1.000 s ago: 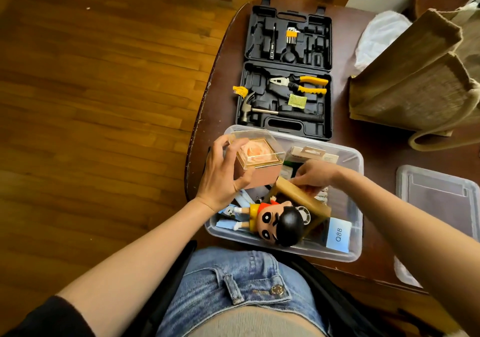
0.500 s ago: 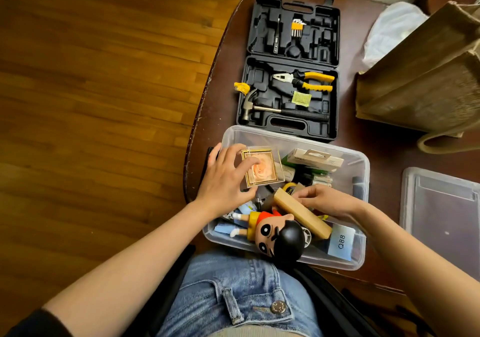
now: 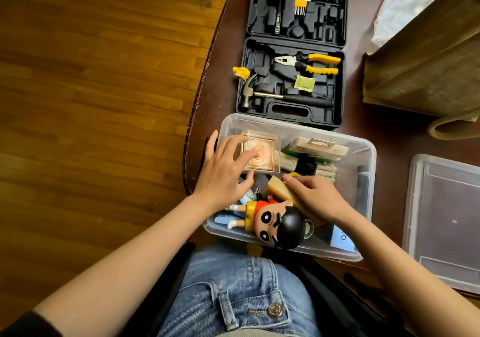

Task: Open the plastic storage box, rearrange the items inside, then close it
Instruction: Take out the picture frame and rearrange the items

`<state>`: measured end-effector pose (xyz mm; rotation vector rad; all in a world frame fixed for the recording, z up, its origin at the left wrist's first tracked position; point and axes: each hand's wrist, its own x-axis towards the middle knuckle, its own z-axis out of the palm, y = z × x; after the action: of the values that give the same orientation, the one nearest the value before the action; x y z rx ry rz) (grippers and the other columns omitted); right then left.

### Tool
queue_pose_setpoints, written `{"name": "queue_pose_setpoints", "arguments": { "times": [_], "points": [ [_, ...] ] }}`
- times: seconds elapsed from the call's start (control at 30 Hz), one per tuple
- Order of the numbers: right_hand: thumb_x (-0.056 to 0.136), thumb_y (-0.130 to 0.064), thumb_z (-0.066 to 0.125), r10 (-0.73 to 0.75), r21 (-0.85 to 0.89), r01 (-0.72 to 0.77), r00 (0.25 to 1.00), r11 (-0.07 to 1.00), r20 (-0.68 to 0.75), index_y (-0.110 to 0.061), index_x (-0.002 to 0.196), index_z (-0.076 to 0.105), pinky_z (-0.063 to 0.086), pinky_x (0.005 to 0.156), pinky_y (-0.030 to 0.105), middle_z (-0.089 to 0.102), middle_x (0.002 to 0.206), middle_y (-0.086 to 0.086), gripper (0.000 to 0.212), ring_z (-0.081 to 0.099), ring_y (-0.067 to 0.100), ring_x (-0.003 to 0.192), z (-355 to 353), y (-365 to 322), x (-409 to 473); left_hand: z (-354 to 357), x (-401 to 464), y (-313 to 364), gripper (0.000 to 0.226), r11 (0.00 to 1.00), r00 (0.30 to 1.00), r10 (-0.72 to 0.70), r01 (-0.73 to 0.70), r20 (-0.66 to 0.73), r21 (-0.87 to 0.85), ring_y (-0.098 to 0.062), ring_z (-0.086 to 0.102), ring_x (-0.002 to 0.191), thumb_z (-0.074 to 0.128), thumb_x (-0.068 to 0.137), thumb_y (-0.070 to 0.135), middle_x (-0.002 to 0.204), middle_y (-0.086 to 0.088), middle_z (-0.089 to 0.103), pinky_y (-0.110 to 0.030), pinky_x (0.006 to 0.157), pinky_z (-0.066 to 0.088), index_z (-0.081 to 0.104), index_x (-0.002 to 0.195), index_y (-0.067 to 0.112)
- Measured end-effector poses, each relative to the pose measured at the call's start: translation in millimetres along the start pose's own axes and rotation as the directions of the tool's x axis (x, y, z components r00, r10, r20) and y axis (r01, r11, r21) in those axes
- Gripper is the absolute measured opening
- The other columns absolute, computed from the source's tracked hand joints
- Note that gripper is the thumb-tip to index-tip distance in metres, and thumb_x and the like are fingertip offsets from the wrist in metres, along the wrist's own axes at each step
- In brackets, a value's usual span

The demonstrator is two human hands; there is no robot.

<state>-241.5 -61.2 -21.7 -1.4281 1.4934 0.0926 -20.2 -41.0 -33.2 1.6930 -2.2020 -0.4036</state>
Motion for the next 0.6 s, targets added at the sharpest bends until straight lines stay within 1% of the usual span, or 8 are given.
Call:
{"name": "queue_pose_setpoints", "arguments": {
  "times": [0.1,0.17,0.23,0.27,0.33,0.4,0.47,0.6],
  "points": [
    [0.088,-0.045,0.059,-0.060,0.099,0.037,0.968,0.994,0.242,-0.028,0.094,0.065,0.040,0.069,0.017,0.061,0.083,-0.015,0.018,0.057,-0.002,0.075,-7.6,4.4,-6.7,-1.3,-2.4,4.5,0.026,0.988,0.988,0.148,-0.150,-0.044,-0.041,-0.028,0.056,0.114,0.069,0.076,0.011,0.118,-0.013,0.059,-0.051,0.112,0.027,0.068,0.102,0.010],
    [0.087,-0.028,0.065,-0.101,0.060,0.087,0.952,0.994,0.290,-0.029,0.113,0.056,0.042,0.075,0.017,0.058,0.098,-0.013,0.027,0.056,0.002,0.088,-7.8,7.9,-9.2,-5.5,-4.7,10.9,0.023,0.969,0.987,0.163,-0.158,0.010,-0.192,-0.027,0.058,0.108,0.066,0.079,0.007,0.114,-0.012,0.061,-0.047,0.099,0.046,0.067,0.102,0.008],
    [0.086,-0.023,0.066,-0.160,-0.042,0.172,0.965,0.984,0.206,-0.030,0.108,0.055,0.040,0.069,0.018,0.057,0.091,-0.011,0.026,0.053,0.006,0.081,-1.8,10.0,-9.1,-13.0,-5.8,18.2,0.023,0.908,0.982,0.126,-0.058,0.138,-0.414,-0.017,0.059,0.097,0.057,0.086,0.019,0.108,-0.002,0.061,-0.041,0.082,0.053,0.064,0.107,0.012],
    [0.086,-0.022,0.065,-0.190,-0.089,0.206,0.968,0.975,0.163,-0.030,0.103,0.056,0.038,0.064,0.020,0.057,0.086,-0.008,0.021,0.051,0.008,0.076,1.4,8.6,-9.7,-15.5,-6.2,21.6,0.027,0.872,0.966,0.115,0.014,0.231,-0.490,-0.012,0.058,0.095,0.052,0.089,0.030,0.107,0.005,0.059,-0.039,0.079,0.052,0.061,0.111,0.018],
    [0.087,-0.020,0.064,-0.203,-0.136,0.213,0.975,0.968,0.088,-0.025,0.100,0.058,0.037,0.063,0.026,0.059,0.087,-0.002,0.016,0.051,0.013,0.075,3.9,9.9,-8.8,-14.9,-8.4,25.8,0.040,0.868,0.888,0.161,0.081,0.432,-0.489,-0.005,0.055,0.099,0.049,0.086,0.056,0.112,0.015,0.054,-0.036,0.085,0.050,0.053,0.119,0.034],
    [0.086,-0.022,0.065,-0.217,-0.151,0.218,0.976,0.964,0.028,-0.021,0.106,0.060,0.038,0.067,0.028,0.060,0.090,-0.002,0.021,0.054,0.016,0.080,2.6,13.3,-8.9,-10.4,-13.3,27.2,0.068,0.917,0.777,0.226,0.034,0.588,-0.397,-0.004,0.050,0.109,0.055,0.074,0.073,0.125,0.019,0.044,-0.032,0.093,0.046,0.040,0.131,0.039],
    [0.085,-0.021,0.066,-0.232,-0.144,0.228,0.973,0.963,-0.009,-0.024,0.110,0.059,0.037,0.068,0.028,0.059,0.091,-0.006,0.026,0.054,0.016,0.082,2.0,15.7,-10.1,-5.9,-17.8,28.7,0.086,0.937,0.719,0.257,-0.021,0.646,-0.350,-0.007,0.048,0.112,0.065,0.068,0.071,0.132,0.017,0.035,-0.028,0.091,0.043,0.031,0.140,0.036],
    [0.084,-0.018,0.066,-0.224,-0.073,0.219,0.972,0.973,-0.073,-0.024,0.113,0.060,0.036,0.069,0.026,0.060,0.089,-0.008,0.030,0.054,0.013,0.080,-1.0,20.0,-13.7,-4.1,-14.0,34.8,0.072,0.932,0.783,0.253,-0.040,0.568,-0.360,-0.010,0.055,0.095,0.073,0.068,0.056,0.117,0.014,0.044,-0.027,0.075,0.046,0.040,0.128,0.031]
  ]
}}
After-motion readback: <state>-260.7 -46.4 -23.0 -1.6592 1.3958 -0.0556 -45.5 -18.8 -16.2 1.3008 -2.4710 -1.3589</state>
